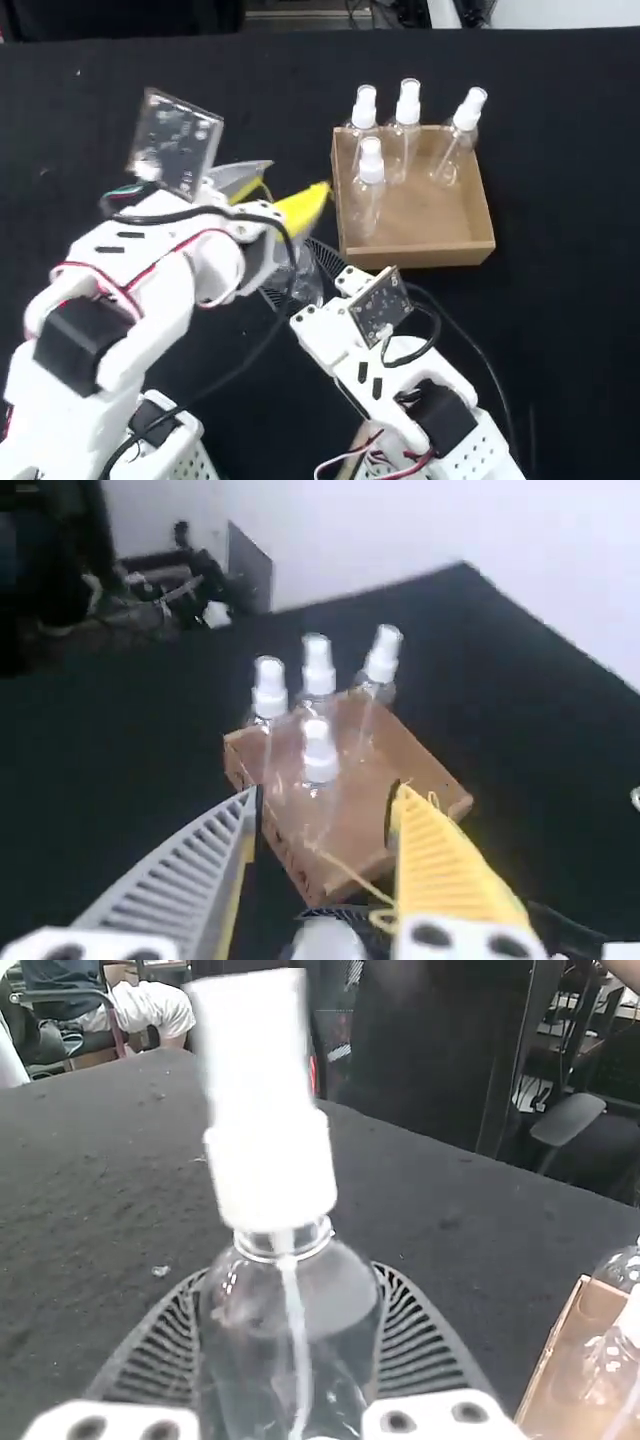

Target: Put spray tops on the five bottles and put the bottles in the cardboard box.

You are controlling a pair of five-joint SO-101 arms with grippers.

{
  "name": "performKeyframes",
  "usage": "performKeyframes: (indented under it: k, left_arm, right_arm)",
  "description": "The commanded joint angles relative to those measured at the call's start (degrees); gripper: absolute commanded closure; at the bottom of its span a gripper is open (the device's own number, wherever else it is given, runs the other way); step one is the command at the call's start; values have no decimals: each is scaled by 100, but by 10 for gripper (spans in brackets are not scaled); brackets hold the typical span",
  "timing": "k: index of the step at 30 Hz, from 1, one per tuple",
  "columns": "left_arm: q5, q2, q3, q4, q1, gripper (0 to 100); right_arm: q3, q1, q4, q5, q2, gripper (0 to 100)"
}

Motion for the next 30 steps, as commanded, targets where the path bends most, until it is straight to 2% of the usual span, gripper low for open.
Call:
performKeyframes:
  k: [1, 9, 13, 18, 21, 23, 30]
  left_arm:
    - [-53, -501, -119, -53, -154, 787]
    - [-62, -527, 295, -88, -207, 787]
    - [-62, -580, 154, -290, -1007, 787]
    - [-53, -536, 268, -255, -2316, 787]
    - [-53, -536, 1218, -457, -2730, 787]
    - [-53, -554, 2132, -905, -2835, 787]
    - [-62, -598, 4796, -2734, -2941, 787]
  right_arm:
    - [-48, -26, -44, 18, -84, 987]
    - [-66, -18, -35, -9, -84, 987]
    - [-251, 308, 158, 9, -84, 987]
    - [-1209, 1679, 870, 9, -66, 987]
    - [-1288, 2435, 633, 9, 145, 987]
    - [-1279, 2804, 352, -9, 549, 987]
    - [-1376, 3376, -897, -35, 2545, 988]
